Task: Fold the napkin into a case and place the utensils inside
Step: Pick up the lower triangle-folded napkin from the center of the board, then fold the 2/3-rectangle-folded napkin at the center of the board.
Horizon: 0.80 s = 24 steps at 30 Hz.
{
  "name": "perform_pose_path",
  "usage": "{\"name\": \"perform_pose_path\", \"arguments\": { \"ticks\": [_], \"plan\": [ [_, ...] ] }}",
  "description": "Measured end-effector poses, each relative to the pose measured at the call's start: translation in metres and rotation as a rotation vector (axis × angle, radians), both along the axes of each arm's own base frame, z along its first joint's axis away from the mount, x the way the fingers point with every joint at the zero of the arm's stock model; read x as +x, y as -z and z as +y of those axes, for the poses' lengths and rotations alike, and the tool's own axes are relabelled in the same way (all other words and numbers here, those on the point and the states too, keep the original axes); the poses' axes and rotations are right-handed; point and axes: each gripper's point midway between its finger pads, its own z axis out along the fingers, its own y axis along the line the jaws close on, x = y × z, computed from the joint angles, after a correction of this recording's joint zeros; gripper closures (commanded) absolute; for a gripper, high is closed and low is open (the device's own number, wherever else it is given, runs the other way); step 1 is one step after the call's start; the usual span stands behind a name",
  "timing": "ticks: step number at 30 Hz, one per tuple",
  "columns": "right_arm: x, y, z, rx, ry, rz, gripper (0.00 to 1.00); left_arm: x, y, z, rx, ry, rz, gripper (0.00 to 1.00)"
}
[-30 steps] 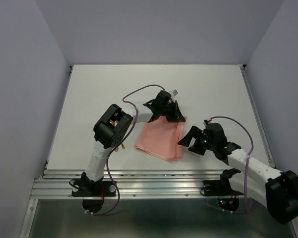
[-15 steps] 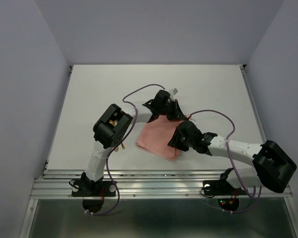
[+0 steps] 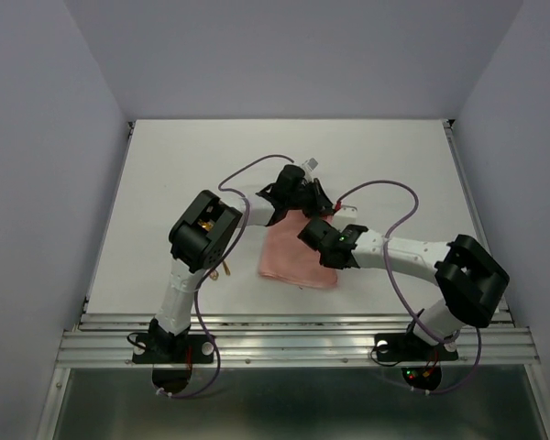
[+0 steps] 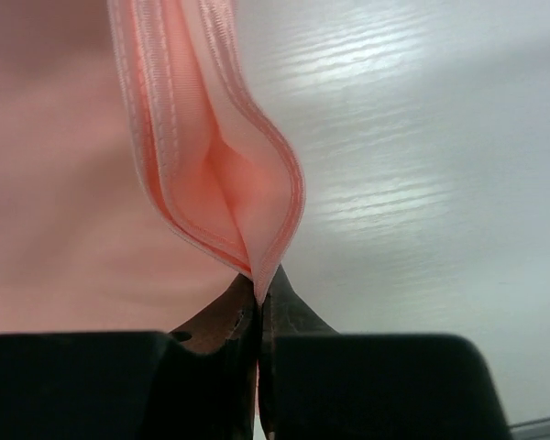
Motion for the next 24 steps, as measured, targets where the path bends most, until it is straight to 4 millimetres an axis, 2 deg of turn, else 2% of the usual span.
{"name": "perform_pose_path", "arguments": {
  "ticks": [8,14,19,24],
  "plan": [
    [0.015,-0.006,-0.029,-0.367,0.015,0.003,0.99,0.014,-0.021,-0.002,-0.11,-0.027,-0.041,1.0],
    [0.023,-0.016,-0.041,-0.604,0.018,-0.021,0.98,0.02,-0.035,-0.006,-0.193,-0.019,-0.087,1.0],
    [0.024,-0.013,-0.043,-0.778,-0.012,-0.031,0.85,0.024,-0.029,-0.004,-0.231,-0.005,-0.104,1.0],
    [0.026,-0.008,-0.036,-0.846,-0.033,-0.038,0.72,0.027,-0.011,0.001,-0.235,0.009,-0.095,1.0]
  ]
}}
